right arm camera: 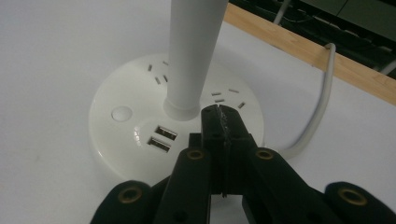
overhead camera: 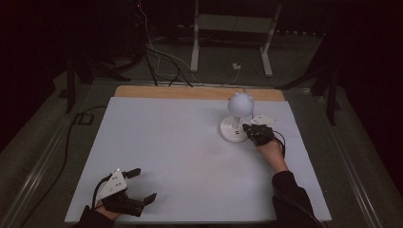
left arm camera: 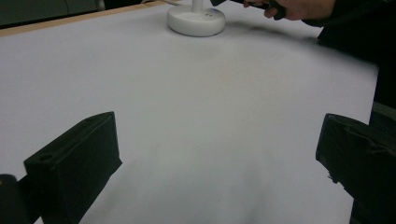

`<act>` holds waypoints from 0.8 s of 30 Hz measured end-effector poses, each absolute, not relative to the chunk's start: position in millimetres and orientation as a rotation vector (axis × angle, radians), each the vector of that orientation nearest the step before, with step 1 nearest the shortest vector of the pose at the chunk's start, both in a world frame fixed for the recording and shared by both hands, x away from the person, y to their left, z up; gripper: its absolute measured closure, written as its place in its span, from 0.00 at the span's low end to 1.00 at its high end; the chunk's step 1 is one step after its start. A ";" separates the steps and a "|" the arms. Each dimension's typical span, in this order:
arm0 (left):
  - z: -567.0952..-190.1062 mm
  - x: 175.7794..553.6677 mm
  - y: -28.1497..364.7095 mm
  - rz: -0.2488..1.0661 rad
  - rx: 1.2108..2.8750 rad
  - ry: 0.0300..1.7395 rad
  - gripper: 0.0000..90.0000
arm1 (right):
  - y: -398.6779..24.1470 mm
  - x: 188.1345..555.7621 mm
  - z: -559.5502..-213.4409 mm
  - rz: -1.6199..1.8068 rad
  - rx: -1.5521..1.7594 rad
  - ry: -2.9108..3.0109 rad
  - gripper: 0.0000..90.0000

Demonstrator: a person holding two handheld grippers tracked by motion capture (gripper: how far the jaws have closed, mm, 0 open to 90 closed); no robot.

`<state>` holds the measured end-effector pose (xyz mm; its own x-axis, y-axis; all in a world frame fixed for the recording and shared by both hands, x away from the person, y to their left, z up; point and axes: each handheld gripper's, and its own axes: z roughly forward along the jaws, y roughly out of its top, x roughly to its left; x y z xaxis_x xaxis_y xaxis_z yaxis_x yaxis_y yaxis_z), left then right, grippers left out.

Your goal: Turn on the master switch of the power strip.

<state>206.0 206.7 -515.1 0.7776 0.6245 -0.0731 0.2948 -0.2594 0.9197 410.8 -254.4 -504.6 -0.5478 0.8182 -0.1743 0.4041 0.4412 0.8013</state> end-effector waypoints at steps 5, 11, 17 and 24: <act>-514.9 205.4 206.7 0.371 1.859 0.703 0.00 | -254.5 409.4 -501.4 1.016 1.040 2.138 1.00; -514.7 205.4 207.1 0.369 1.855 0.701 0.00 | -254.4 406.7 -496.9 1.047 1.041 2.146 0.86; -514.3 205.1 207.7 0.371 1.852 0.703 0.00 | -254.4 405.2 -494.4 1.079 1.056 2.174 0.67; -514.1 205.1 208.2 0.371 1.850 0.705 0.00 | -254.8 404.3 -492.5 1.118 1.081 2.205 0.46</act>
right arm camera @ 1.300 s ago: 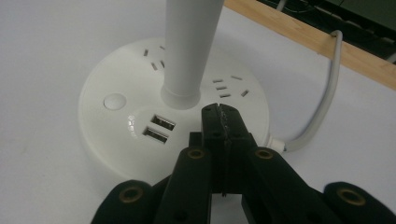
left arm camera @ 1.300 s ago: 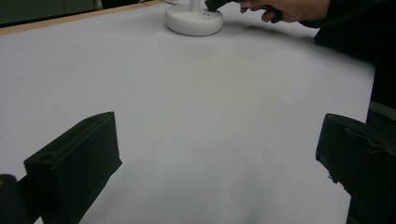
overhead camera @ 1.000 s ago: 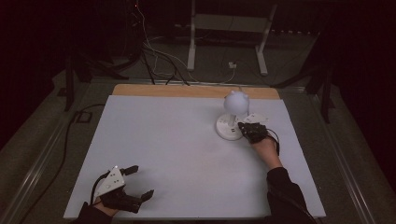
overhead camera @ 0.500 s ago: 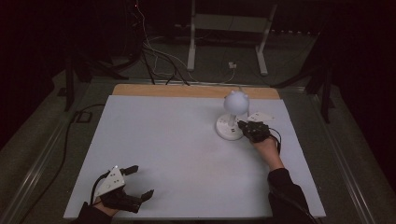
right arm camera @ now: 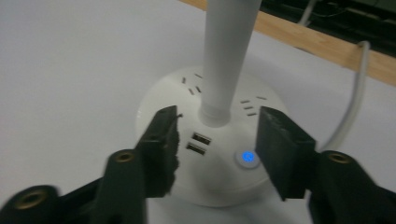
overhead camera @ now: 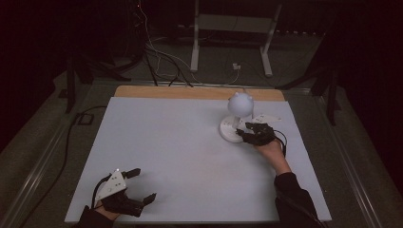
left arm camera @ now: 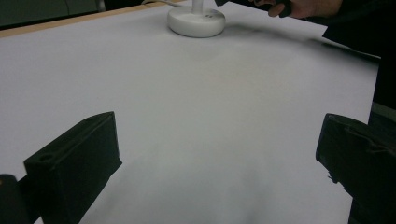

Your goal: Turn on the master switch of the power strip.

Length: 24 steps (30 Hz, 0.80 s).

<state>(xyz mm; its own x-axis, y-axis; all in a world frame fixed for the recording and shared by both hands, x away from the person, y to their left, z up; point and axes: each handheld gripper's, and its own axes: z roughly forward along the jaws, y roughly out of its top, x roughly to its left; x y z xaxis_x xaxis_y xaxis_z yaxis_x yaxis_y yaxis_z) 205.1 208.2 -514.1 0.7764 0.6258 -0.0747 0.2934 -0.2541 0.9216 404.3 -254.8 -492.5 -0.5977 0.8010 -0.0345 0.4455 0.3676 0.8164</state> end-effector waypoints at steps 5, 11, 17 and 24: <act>-514.0 204.9 208.6 0.369 1.846 0.706 0.00 | -254.3 405.3 -490.3 1.110 1.129 2.225 0.10; -513.3 204.4 208.5 0.375 1.844 0.699 0.00 | -255.4 404.3 -492.6 1.108 1.132 2.302 0.00; -513.6 205.1 208.3 0.371 1.844 0.703 0.00 | -255.3 400.1 -487.2 1.084 1.120 2.307 0.00; -513.9 205.1 208.2 0.368 1.844 0.705 0.00 | -256.3 392.5 -479.2 1.088 1.102 2.302 0.00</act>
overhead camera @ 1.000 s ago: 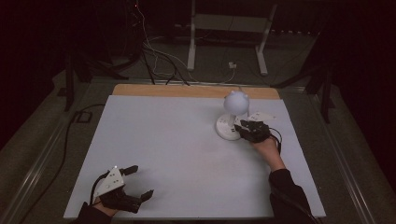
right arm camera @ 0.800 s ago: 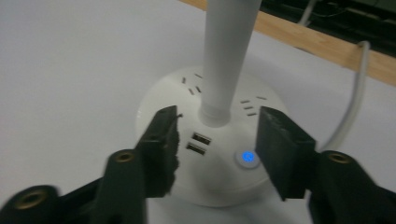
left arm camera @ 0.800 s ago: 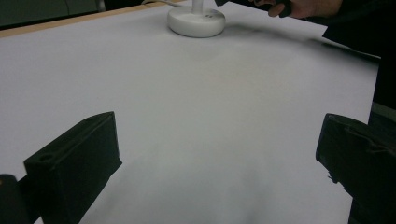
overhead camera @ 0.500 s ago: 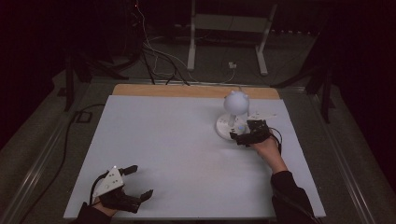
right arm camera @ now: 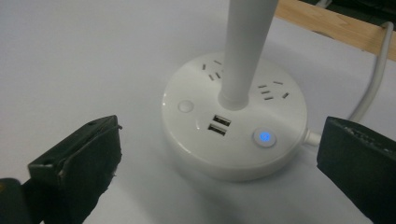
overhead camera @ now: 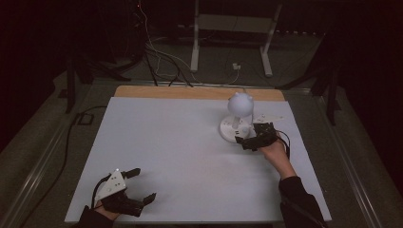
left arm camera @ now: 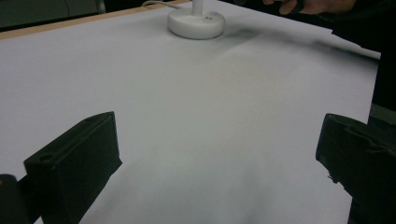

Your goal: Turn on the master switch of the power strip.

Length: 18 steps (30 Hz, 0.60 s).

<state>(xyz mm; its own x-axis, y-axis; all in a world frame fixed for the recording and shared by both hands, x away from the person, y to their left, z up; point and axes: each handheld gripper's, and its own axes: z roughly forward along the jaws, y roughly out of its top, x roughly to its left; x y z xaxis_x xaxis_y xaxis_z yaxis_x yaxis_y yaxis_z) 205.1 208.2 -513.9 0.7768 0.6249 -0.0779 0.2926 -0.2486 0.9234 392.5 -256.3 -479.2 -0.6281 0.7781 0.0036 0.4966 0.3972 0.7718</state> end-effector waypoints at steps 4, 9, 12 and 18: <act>-513.9 205.1 208.0 0.368 1.846 0.700 0.00 | -257.6 386.5 -476.4 1.103 1.094 2.306 0.00; -513.8 204.8 207.9 0.368 1.847 0.698 0.00 | -260.2 377.8 -472.4 1.143 1.081 2.289 0.00; -513.5 204.4 207.9 0.369 1.846 0.697 0.00 | -263.2 370.0 -470.7 1.165 1.070 2.280 0.00; -513.3 204.1 207.4 0.371 1.850 0.694 0.00 | -267.3 360.9 -471.5 1.174 1.060 2.282 0.00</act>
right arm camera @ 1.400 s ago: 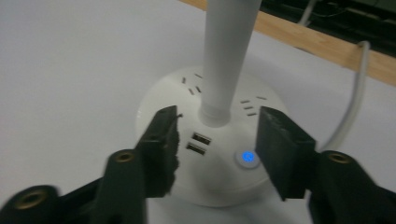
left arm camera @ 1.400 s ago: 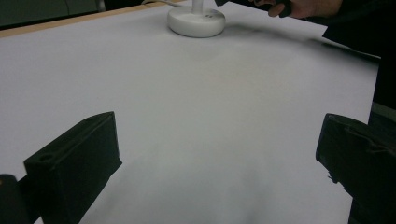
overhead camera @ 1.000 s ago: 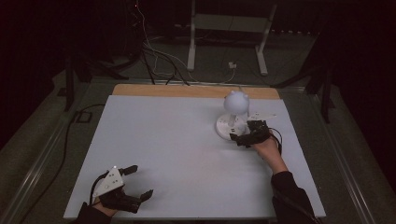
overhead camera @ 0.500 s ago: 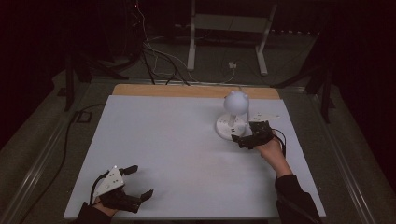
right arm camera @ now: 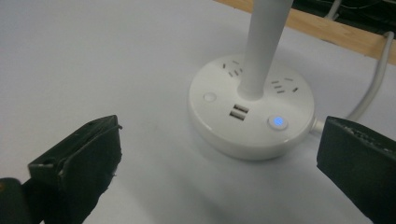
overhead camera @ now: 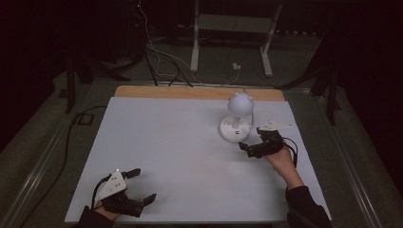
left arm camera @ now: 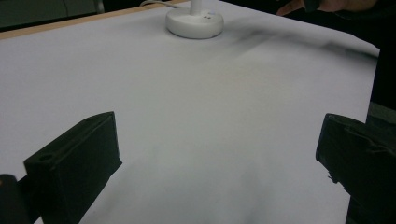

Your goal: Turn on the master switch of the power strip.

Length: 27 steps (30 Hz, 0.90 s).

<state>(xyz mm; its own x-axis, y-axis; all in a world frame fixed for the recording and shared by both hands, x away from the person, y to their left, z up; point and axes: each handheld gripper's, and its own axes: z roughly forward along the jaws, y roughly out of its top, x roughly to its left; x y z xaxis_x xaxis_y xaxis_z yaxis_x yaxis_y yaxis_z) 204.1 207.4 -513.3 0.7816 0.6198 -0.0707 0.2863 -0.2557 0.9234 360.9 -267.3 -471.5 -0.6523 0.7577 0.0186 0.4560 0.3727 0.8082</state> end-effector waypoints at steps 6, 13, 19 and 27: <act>-513.3 204.1 207.4 0.372 1.852 0.694 0.00 | -272.5 347.6 -475.3 1.180 1.045 2.291 0.00; -513.0 203.5 206.7 0.371 1.855 0.690 0.00 | -276.9 333.5 -480.8 1.159 1.030 2.305 0.00; -513.1 203.4 206.6 0.371 1.856 0.690 0.00 | -283.1 319.6 -487.2 1.147 1.032 2.310 0.00; -513.2 203.3 206.3 0.369 1.858 0.690 0.00 | -292.5 297.5 -493.0 1.122 1.022 2.308 0.00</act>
